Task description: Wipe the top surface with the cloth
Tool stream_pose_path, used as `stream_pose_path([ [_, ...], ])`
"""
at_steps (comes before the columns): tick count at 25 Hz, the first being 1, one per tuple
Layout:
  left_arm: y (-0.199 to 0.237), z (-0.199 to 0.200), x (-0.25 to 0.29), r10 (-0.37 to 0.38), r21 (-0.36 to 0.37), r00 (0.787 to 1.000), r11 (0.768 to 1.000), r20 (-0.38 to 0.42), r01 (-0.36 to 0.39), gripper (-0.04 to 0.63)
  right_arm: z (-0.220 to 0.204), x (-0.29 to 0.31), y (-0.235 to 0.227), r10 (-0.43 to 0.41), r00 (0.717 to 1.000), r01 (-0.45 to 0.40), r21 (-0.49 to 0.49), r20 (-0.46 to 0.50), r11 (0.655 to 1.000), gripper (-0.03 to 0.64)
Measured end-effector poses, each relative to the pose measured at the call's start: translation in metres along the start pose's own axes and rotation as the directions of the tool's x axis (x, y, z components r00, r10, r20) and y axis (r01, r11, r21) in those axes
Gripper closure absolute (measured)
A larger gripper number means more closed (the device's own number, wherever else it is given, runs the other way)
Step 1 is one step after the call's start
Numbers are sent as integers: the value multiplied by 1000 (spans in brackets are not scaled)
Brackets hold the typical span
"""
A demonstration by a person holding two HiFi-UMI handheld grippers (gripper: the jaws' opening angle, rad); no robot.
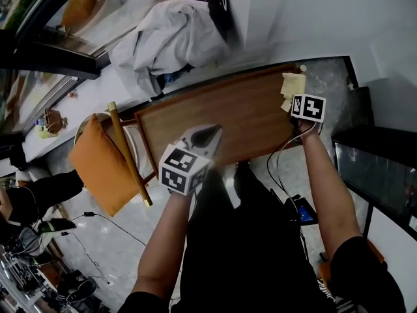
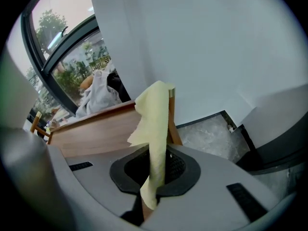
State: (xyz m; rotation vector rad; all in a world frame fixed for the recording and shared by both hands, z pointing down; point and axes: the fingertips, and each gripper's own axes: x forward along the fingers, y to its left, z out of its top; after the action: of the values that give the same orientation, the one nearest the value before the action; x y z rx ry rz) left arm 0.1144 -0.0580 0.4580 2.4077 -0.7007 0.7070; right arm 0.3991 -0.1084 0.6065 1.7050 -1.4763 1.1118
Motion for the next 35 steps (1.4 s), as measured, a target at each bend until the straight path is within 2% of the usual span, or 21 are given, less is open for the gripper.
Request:
stream_pose_path([
  [4,5,-2,-13,9,-6,1000,1000,10,-9,586,4,-10,7,-11,999,12,-7,34,1000,586],
  [6,10,-4,-23,20,-17,1000,1000,19,-19,586,10,-19,29,41,997,-39,-32,64,999,586],
  [9,21,-10,-46,49,-32,998,998,30,-48,586,11,-32,90,176,982,-169,-97,69,981,585],
  [13,47,-23,-94,110,-52,993,993,46,-108,586,1,-50,192,348,936,-336,-157,53,928,585],
  [16,70,-42,-133,167,-79,985,983,52,-163,586,-18,-59,275,469,883,-459,-183,16,870,586],
  [19,90,-62,-171,212,-113,975,972,58,-205,586,-41,-67,349,536,843,-530,-220,-34,819,584],
  [23,115,-86,-214,256,-145,965,959,64,-244,586,-74,-73,429,583,806,-588,-232,-97,775,586],
  [26,130,-102,-236,272,-164,960,952,64,-259,586,-97,-73,470,599,790,-612,-228,-133,757,585],
  [31,144,-123,-258,280,-181,958,947,61,-265,586,-135,-64,519,603,774,-633,-236,-193,738,586],
  [35,150,-133,-267,281,-183,958,946,57,-267,586,-157,-49,538,589,774,-632,-228,-233,740,586],
])
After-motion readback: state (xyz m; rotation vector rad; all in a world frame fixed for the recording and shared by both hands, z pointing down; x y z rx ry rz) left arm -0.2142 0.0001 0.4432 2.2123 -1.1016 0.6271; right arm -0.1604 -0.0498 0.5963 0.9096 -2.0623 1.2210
